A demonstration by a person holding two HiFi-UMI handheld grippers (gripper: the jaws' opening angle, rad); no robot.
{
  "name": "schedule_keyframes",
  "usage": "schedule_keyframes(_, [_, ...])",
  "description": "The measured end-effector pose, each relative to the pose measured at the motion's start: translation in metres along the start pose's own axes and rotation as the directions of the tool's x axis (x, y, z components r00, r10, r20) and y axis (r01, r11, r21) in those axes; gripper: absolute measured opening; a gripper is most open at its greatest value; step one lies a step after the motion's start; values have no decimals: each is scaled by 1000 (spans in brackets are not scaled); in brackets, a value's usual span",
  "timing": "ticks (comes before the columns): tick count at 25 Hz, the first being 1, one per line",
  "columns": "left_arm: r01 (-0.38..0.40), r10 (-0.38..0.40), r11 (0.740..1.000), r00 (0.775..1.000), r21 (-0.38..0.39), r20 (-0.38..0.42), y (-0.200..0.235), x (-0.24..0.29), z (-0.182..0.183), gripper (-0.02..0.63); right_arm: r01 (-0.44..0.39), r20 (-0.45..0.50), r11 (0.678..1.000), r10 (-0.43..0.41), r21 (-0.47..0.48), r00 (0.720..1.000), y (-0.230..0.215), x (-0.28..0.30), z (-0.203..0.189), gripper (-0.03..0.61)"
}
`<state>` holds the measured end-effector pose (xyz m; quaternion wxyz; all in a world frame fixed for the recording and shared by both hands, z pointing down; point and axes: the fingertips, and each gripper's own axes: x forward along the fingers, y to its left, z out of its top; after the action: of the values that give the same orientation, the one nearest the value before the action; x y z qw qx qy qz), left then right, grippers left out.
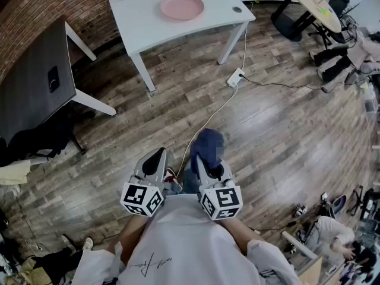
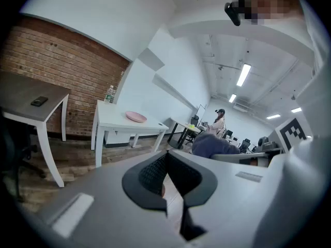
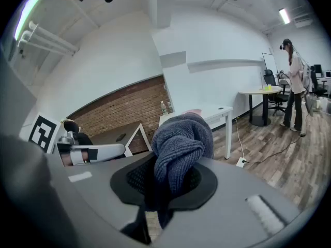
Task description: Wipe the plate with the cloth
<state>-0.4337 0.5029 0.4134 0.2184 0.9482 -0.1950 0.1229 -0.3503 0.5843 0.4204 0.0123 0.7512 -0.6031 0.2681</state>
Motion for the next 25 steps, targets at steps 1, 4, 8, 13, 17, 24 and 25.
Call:
schedule_keyframes(1, [-5,5,1000,1000,10,-4,-3,11,3,12,-7,4,1000,7,2,1000,-10,4,7,77])
schedule_keyframes(4, [-16,16,1000,1000,26,-10,-13,42,14,11,-25,17,1000,24,5,1000,-36,16,26,77])
schedule_keyframes(8, [-26,26,999,1000,36,6,-20,77,34,11,-42,45,999,41,15,998,-65,32,48,77])
schedule_keyframes(13, [-27,25,998,999,59,38,-43,120,53,12,-80,49,997,79,14,996,-102,40,70,78])
schedule_keyframes(17, [-54,51,997,998,56,46,-54,146,57,11,-109,35,994,110,-9,993,-120,44,80,81])
schedule_keyframes(24, [-91,91,991,996,96,4,-55,177,53,11,-130,22,991,131,-42,991,-129,61,91,83])
schedule_keyframes(25, [-97,97,991,995,91,2,-53,179,54,11,-135,17,990,136,-38,991,-129,63,92,83])
